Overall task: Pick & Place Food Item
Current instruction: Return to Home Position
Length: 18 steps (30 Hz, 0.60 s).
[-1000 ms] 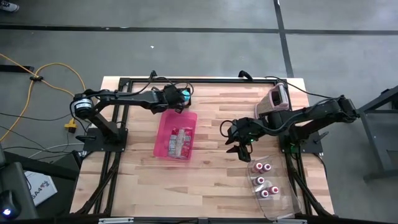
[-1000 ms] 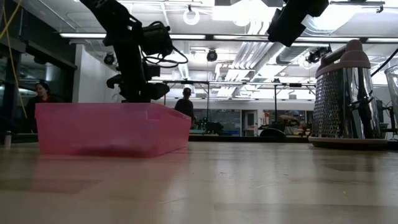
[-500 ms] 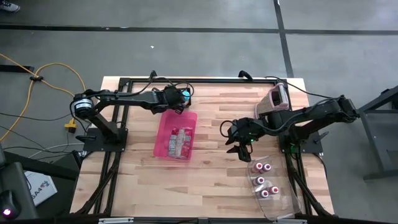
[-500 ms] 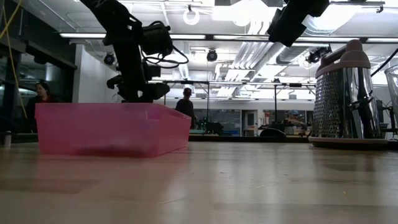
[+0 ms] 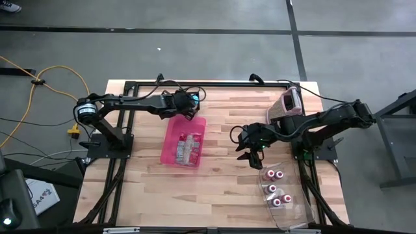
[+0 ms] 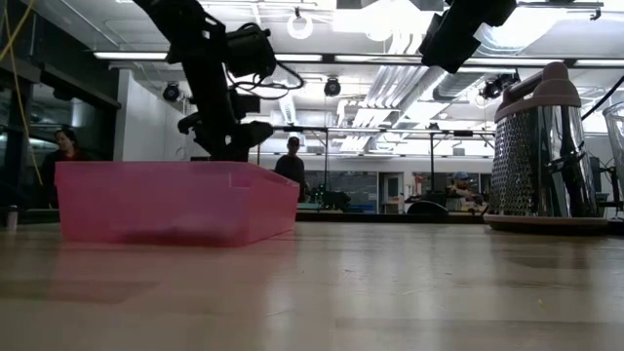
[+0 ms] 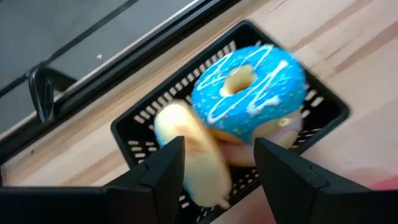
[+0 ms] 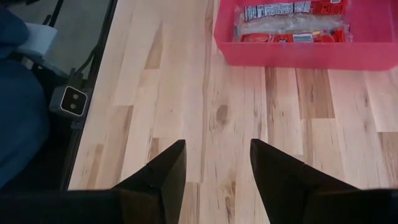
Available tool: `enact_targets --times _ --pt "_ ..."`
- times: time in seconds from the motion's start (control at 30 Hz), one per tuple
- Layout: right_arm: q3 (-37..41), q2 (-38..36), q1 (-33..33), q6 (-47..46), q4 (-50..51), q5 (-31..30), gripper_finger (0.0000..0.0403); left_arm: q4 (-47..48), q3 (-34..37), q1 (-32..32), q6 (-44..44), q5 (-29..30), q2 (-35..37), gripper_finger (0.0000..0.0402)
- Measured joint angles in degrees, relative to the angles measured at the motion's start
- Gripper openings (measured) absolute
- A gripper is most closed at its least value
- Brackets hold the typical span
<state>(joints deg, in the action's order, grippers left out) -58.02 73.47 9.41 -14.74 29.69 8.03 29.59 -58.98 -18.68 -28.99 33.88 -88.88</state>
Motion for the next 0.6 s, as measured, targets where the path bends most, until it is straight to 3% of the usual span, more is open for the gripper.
enact_targets --times 0.6 --pt "-0.02 -0.02 -0.04 0.04 -0.43 -1.13 0.0165 -1.37 -5.75 5.49 11.1 0.84 3.51 0.0185"
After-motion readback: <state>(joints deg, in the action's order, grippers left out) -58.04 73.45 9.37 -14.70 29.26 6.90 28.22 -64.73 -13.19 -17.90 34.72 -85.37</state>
